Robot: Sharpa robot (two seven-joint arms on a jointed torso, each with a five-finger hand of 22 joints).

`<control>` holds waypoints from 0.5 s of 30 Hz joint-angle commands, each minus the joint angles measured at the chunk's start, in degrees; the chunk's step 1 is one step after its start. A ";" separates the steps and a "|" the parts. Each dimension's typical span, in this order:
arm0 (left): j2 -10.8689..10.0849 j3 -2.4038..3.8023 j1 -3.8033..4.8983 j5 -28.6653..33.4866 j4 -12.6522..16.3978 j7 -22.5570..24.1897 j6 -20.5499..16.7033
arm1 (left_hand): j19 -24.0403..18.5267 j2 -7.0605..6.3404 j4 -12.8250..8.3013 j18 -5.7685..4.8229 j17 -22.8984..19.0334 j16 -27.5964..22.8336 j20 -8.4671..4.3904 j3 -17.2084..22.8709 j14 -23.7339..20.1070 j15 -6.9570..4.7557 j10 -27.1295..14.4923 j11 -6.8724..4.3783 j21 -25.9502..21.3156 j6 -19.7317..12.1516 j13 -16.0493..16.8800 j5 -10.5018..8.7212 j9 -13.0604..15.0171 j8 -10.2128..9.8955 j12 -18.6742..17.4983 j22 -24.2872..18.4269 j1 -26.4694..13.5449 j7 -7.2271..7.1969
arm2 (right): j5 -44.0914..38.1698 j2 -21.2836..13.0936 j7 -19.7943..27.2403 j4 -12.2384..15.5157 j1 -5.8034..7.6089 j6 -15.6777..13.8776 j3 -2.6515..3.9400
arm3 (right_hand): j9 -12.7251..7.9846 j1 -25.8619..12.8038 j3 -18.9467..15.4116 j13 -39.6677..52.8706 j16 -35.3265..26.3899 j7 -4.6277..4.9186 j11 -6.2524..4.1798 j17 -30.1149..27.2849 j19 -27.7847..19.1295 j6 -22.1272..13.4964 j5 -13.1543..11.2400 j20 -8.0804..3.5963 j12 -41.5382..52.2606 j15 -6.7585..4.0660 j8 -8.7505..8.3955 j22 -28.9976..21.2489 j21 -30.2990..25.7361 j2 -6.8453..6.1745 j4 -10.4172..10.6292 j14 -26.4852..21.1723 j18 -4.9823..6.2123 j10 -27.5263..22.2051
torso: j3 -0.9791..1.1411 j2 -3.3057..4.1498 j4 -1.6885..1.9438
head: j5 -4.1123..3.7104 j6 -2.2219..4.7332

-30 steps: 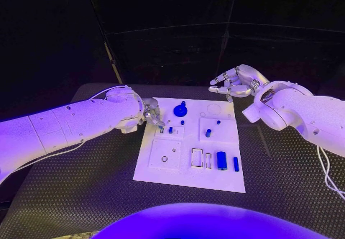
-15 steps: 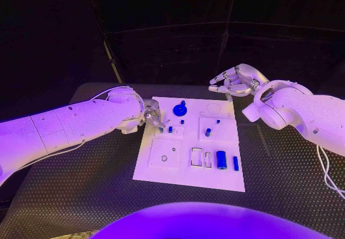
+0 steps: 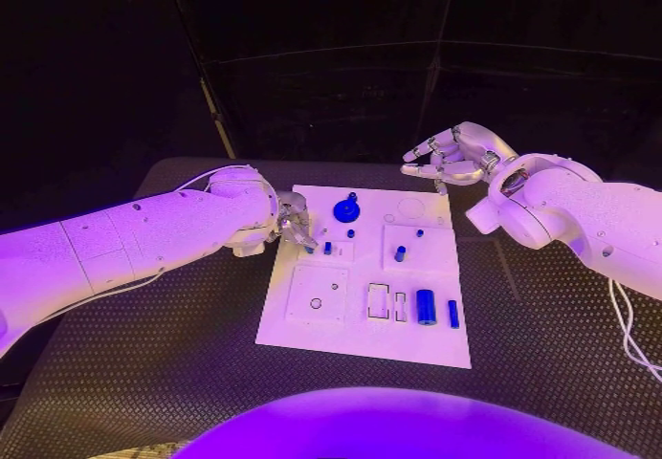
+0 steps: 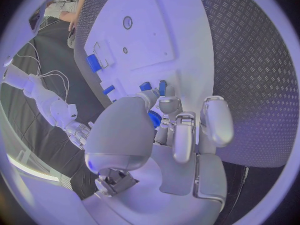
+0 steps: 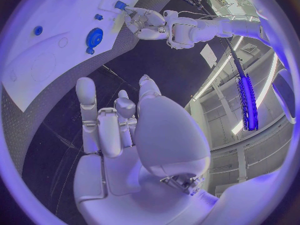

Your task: Assemble the parts on the task board

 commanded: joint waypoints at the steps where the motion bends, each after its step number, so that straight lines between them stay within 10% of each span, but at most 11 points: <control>1: 0.14 0.00 0.03 -0.44 -0.13 -0.29 1.36 | 0.00 -0.07 -5.75 -0.26 15.10 0.36 -0.42 6.19 6.05 -0.27 0.48 -0.10 -0.23 -0.02 0.10 0.16 1.80 0.31 0.29 0.00 0.33 -0.30 | -0.08 0.05 0.49 0.07 0.08 0.39 0.04 | -0.08 0.13 -0.45 -0.02 -0.24 -0.30 -0.14 0.03 0.00 0.07 0.42 -0.31 0.06 -0.35 0.23 -0.09 -0.28 0.45 0.02 2.39 0.38 0.23 | -0.01 0.05 -0.03 | 0.03 -0.01; 15: 0.55 -0.08 -0.13 -0.44 -0.52 -0.35 2.11 | -0.02 -0.10 -5.78 -0.25 15.10 0.36 -0.42 6.32 6.05 -0.28 0.50 -0.09 -0.27 -0.02 0.14 0.16 1.83 0.33 0.33 -0.03 0.28 -0.29 | -0.08 0.09 0.51 0.05 0.05 0.45 0.03 | -0.08 0.14 -0.46 -0.03 -0.24 -0.30 -0.14 0.03 0.00 0.07 0.43 -0.31 0.06 -0.36 0.24 -0.09 -0.28 0.46 0.02 2.39 0.38 0.23 | 0.00 0.02 -0.02 | 0.01 -0.30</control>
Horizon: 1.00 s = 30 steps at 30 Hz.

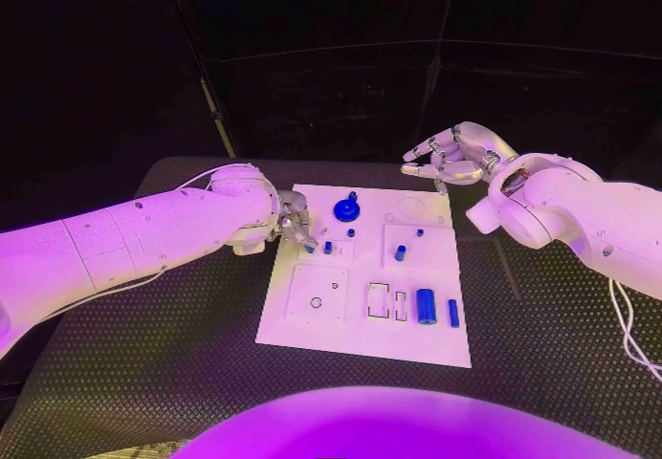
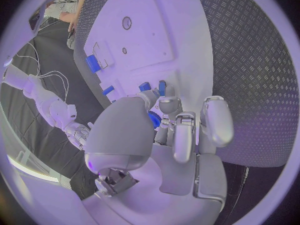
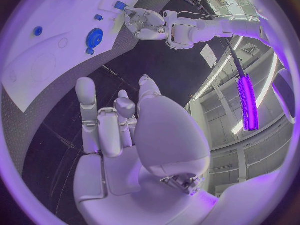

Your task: Assemble the parts on the task board

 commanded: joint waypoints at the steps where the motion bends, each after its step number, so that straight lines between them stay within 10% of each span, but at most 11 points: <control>1: 0.21 -0.14 -0.18 -0.27 -0.02 -0.30 1.52 | -0.03 -0.03 -5.55 -0.25 15.09 0.36 -0.43 5.92 6.05 -0.28 0.50 -0.09 -0.29 -0.01 0.13 0.16 0.65 0.17 0.36 -0.03 0.60 -0.31 | -0.07 0.06 0.50 0.07 0.09 0.34 0.03 | -0.08 0.14 -0.46 -0.03 -0.24 -0.30 -0.14 0.03 0.00 0.07 0.14 -0.31 0.06 -0.36 0.24 -0.10 -0.28 0.46 0.02 2.39 0.38 0.23 | 0.01 0.00 0.00 | -0.07 -0.11; 30: 1.61 -0.70 -0.29 -0.25 -2.24 -0.49 3.70 | 0.90 -1.87 -2.36 -0.56 15.09 0.36 -1.16 1.72 6.05 -1.13 2.70 -1.17 0.66 3.36 2.77 0.12 1.45 1.90 2.95 1.27 -6.80 -1.75 | -0.07 -0.05 0.48 0.21 0.08 0.39 0.03 | -0.08 0.14 -0.46 -0.03 -0.24 -0.30 -0.14 0.03 0.00 0.07 0.14 -0.31 0.06 -0.36 0.24 -0.10 -0.28 0.46 0.02 2.39 0.38 0.23 | 0.06 0.00 -0.04 | -0.19 -0.40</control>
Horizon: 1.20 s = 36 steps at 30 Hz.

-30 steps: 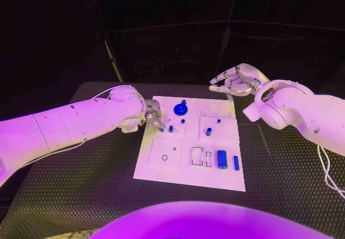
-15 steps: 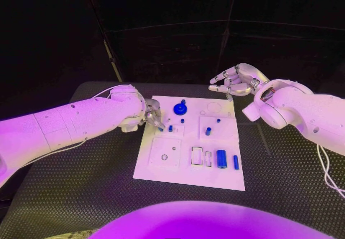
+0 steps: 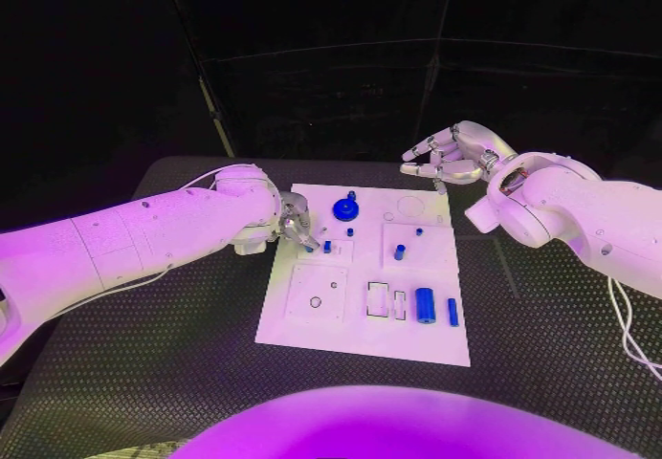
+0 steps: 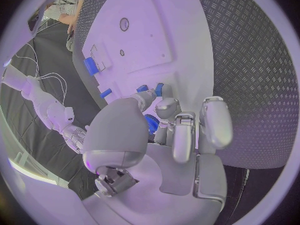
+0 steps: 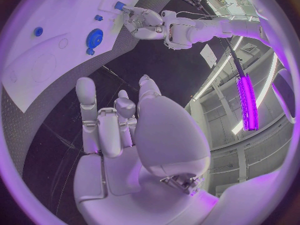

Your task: Assemble the parts on the task board

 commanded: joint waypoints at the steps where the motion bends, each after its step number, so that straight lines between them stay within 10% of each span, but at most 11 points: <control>1: 0.13 -0.26 -0.29 -0.07 -0.30 -0.44 2.05 | 0.12 -0.07 0.22 -0.58 15.10 0.36 -0.35 -0.57 6.03 -0.31 0.37 0.15 0.48 0.52 0.20 0.15 0.02 -0.14 0.31 0.44 -0.81 -0.16 | -0.07 -0.03 0.47 0.16 0.10 0.26 0.04 | -0.08 0.14 -0.46 -0.03 -0.24 -0.30 -0.14 0.04 0.00 0.07 0.14 -0.31 0.06 -0.36 0.24 -0.10 -0.28 0.46 0.02 2.39 0.38 0.23 | 0.01 0.01 0.02 | -0.06 0.01; 22: -0.17 -0.25 -0.33 -0.06 -0.92 -0.37 -2.28 | 0.62 -1.37 7.51 -0.72 15.10 0.36 -0.53 -11.00 6.03 -0.41 0.37 0.16 0.79 1.29 -0.01 0.17 0.19 0.28 0.47 1.07 -11.02 -0.15 | -0.07 -0.18 0.47 0.23 0.10 0.13 0.04 | -0.10 0.05 -0.69 -0.17 -0.34 -0.28 -0.13 -0.10 -0.04 -0.02 0.16 -0.32 -0.04 -0.35 0.27 -0.27 -0.40 0.53 0.11 2.37 0.40 0.14 | -0.07 -0.02 0.07 | -0.34 0.15; 36: -1.58 -0.05 -0.34 5.65 0.42 0.75 -11.80 | -0.77 0.90 7.74 -0.11 15.10 0.36 -0.30 -17.59 6.03 -0.06 -4.27 0.76 -1.88 -1.31 -7.21 0.26 -0.02 -0.08 -4.71 -0.98 -14.34 0.55 | -0.07 -0.14 0.51 0.10 0.08 0.10 0.04 | -0.12 -0.41 -1.02 -0.19 -0.34 -0.24 -0.09 -0.01 -0.03 -0.15 0.27 -0.31 -0.03 -0.33 0.30 -0.36 -0.49 0.81 0.36 2.40 0.40 0.12 | -0.06 0.00 0.04 | -0.43 0.50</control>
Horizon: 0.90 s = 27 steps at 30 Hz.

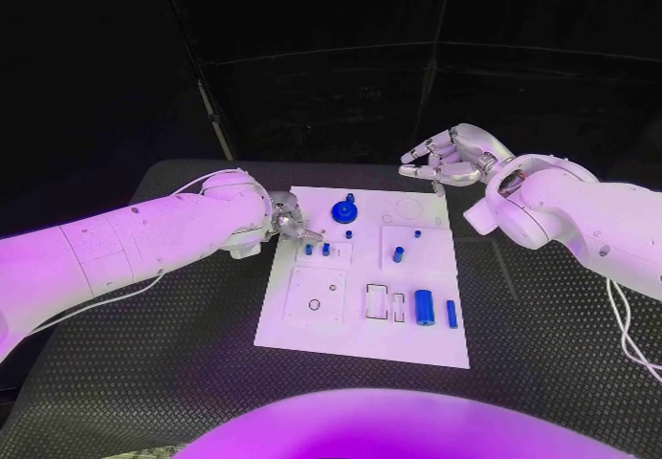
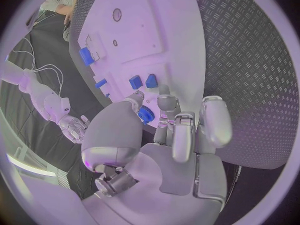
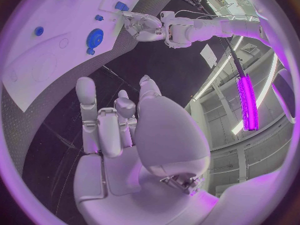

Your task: Assemble the parts on the task board

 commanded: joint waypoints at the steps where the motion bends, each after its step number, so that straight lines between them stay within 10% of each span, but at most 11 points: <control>1: -0.19 0.10 0.06 4.58 0.49 1.26 -5.18 | -0.94 0.67 -0.06 0.01 15.09 0.36 0.07 -0.96 6.03 0.05 -1.63 0.13 -1.04 -1.13 -2.07 0.19 -0.19 -0.19 -1.63 -0.79 0.31 0.22 | -0.07 0.03 0.52 0.08 0.10 0.10 0.03 | -0.08 -0.11 -0.37 -0.02 -0.34 -0.25 -0.09 0.04 -0.03 -0.16 0.27 -0.31 -0.03 -0.33 0.30 -0.06 -0.28 0.51 0.03 2.40 0.40 0.12 | 0.00 0.05 -0.03 | -0.08 0.11; 4: -0.48 0.13 0.06 7.87 0.70 3.53 -6.83 | -4.02 1.30 -0.03 1.06 11.33 -2.11 0.69 -2.45 4.86 0.85 -7.03 1.12 -6.09 -3.78 -9.05 0.36 -0.83 -1.08 -7.16 -4.89 1.75 1.35 | -0.07 0.03 0.53 0.05 0.09 0.06 0.03 | -0.08 -0.17 -0.41 -0.02 -0.35 -0.24 -0.09 0.02 -0.03 -0.17 0.31 -0.31 -0.02 -0.32 0.31 -0.07 -0.29 0.56 0.05 2.40 0.40 0.13 | 0.04 0.04 -0.01 | -0.10 0.15; 9: -0.95 0.15 0.07 11.64 0.73 7.30 -9.63 | -9.60 1.07 -0.08 2.74 4.59 -6.89 2.24 -5.68 2.02 2.68 -11.72 3.24 -14.78 -8.04 -10.50 0.35 -2.58 -2.50 -8.64 -11.61 4.01 3.49 | -0.07 0.01 0.51 0.01 0.09 0.03 0.03 | -0.08 -0.24 -0.46 -0.02 -0.37 -0.24 -0.09 0.00 -0.02 -0.18 0.35 -0.31 -0.01 -0.32 0.32 -0.07 -0.30 0.62 0.07 2.40 0.40 0.13 | 0.02 0.08 -0.02 | -0.28 0.26; 12: -0.99 0.15 0.07 12.54 0.63 12.16 -12.21 | -18.90 1.29 -1.14 5.11 -9.27 -18.18 3.44 -6.13 -6.05 3.94 -16.45 4.53 -28.72 -10.39 -12.22 0.46 -4.10 -3.45 -10.88 -22.06 9.72 4.73 | -0.07 0.01 0.51 -0.01 0.08 0.02 0.03 | -0.08 -0.24 -0.46 -0.02 -0.37 -0.24 -0.09 0.00 -0.02 -0.18 0.35 -0.31 -0.01 -0.32 0.32 -0.07 -0.30 0.62 0.07 2.40 0.40 0.13 | 0.04 0.04 -0.01 | -0.44 0.32; 15: -0.38 0.11 0.07 11.99 0.08 20.32 -16.14 | -23.64 1.96 -3.88 5.27 -28.79 -36.64 5.04 -4.21 -20.19 6.41 -23.44 7.04 -35.51 -12.53 -17.16 1.11 -7.71 -6.41 -17.42 -26.16 19.58 6.80 | -0.07 0.05 0.52 -0.04 0.08 0.01 0.03 | -0.08 -0.29 -0.49 -0.04 -0.37 -0.24 -0.09 0.01 0.01 -0.19 0.40 -0.31 -0.02 -0.32 0.33 -0.04 -0.28 0.67 0.08 2.40 0.39 0.12 | 0.03 0.04 0.01 | -0.56 0.38; 20: 1.21 -0.03 -0.38 5.46 -1.04 30.67 -21.02 | -22.97 -0.30 -7.52 5.88 -35.02 -42.80 6.11 -0.09 -20.44 6.73 -22.79 7.22 -40.71 -10.45 -27.75 0.20 -15.25 -13.23 -28.50 -30.66 29.50 6.24 | -0.07 0.16 0.60 -0.03 0.07 0.00 0.03 | -0.08 -0.28 -0.50 -0.07 -0.37 -0.24 -0.09 0.02 0.00 -0.19 0.44 -0.31 -0.04 -0.32 0.34 -0.07 -0.30 0.71 0.06 2.40 0.40 0.11 | -0.03 0.08 -0.08 | -0.85 0.86; 27: 3.92 -0.76 -1.27 -5.98 -3.19 36.15 -22.38 | -13.17 -2.32 -8.51 5.62 -35.70 -39.38 5.18 -1.00 -8.46 5.44 -18.45 6.89 -40.45 -5.39 -37.93 0.34 -22.45 -20.38 -37.91 -32.92 29.86 5.73 | -0.07 0.30 0.67 -0.01 0.06 0.03 0.03 | -0.08 -0.25 -0.50 -0.07 -0.39 -0.25 -0.09 -0.02 -0.02 -0.19 0.49 -0.30 -0.04 -0.32 0.35 -0.12 -0.33 0.76 0.03 2.40 0.40 0.11 | 0.00 0.07 -0.07 | -1.30 1.21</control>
